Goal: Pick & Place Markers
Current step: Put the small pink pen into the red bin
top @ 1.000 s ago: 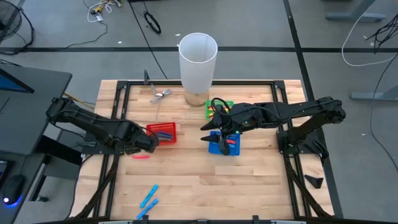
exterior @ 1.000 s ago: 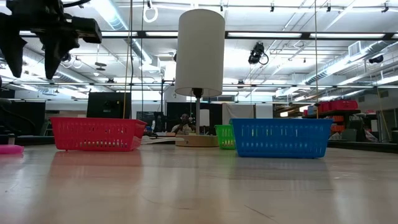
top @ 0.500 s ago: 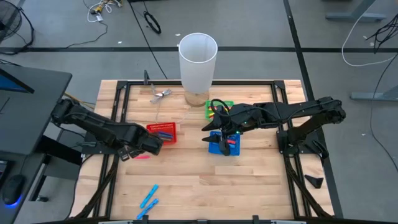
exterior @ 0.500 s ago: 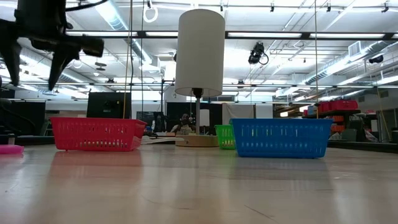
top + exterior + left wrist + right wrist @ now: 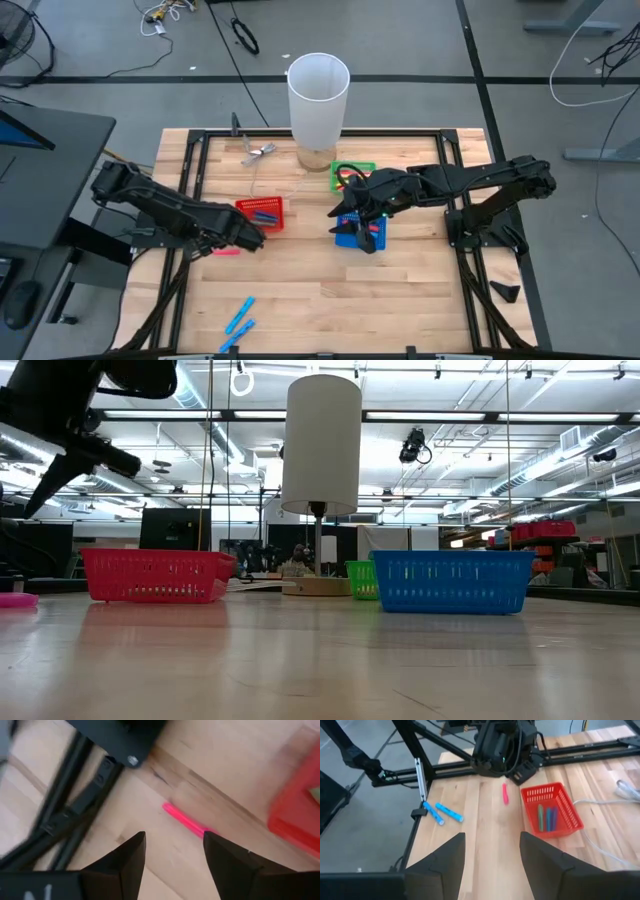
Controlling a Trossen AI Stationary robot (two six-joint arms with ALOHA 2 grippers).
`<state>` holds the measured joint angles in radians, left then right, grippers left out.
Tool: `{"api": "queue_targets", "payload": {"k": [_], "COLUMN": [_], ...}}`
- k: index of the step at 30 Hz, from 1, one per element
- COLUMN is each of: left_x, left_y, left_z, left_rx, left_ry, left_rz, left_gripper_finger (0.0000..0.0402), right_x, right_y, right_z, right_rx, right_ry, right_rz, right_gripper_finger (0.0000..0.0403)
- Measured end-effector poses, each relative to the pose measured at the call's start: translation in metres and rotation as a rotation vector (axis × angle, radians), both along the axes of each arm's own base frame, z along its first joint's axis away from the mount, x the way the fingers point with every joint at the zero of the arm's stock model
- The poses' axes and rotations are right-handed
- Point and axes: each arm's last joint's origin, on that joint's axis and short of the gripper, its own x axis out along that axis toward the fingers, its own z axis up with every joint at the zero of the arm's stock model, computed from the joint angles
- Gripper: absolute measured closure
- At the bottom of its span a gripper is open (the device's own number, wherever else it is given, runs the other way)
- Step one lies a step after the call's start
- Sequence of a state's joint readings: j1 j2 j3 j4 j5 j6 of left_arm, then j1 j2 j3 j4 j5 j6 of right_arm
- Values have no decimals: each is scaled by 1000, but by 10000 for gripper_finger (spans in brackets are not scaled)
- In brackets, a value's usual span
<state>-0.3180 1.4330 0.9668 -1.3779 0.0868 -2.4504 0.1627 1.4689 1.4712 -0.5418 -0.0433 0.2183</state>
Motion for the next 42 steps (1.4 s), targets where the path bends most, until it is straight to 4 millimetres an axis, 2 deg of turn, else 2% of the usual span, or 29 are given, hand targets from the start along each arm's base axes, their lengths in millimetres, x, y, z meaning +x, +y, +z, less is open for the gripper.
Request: {"api": "queue_targets", "payload": {"k": [9,15,23,30,35,42], "left_x": [14,29,38,44,44,43], "left_y": [-4,-9,-13,-15,-16,-22], "left_z": [-28,-57,-82,-96,-98,-98], "left_rx": [58,61,58,63,48,18], "left_ry": [144,172,213,216,212,212], "left_rz": [-5,-8,0,0,1,-7], "left_gripper_finger": [193,193,193,193,195,226], "right_x": [-2,-2,-2,-3,-3,-2], "right_y": [0,0,0,0,0,0], "right_z": [-3,-3,-4,-4,-4,-4], "right_rx": [-48,-50,-52,-52,-51,-50], "right_ry": [23,23,37,42,42,37], "right_rz": [27,28,28,28,27,27], "right_gripper_finger": [214,214,214,214,214,214]}}
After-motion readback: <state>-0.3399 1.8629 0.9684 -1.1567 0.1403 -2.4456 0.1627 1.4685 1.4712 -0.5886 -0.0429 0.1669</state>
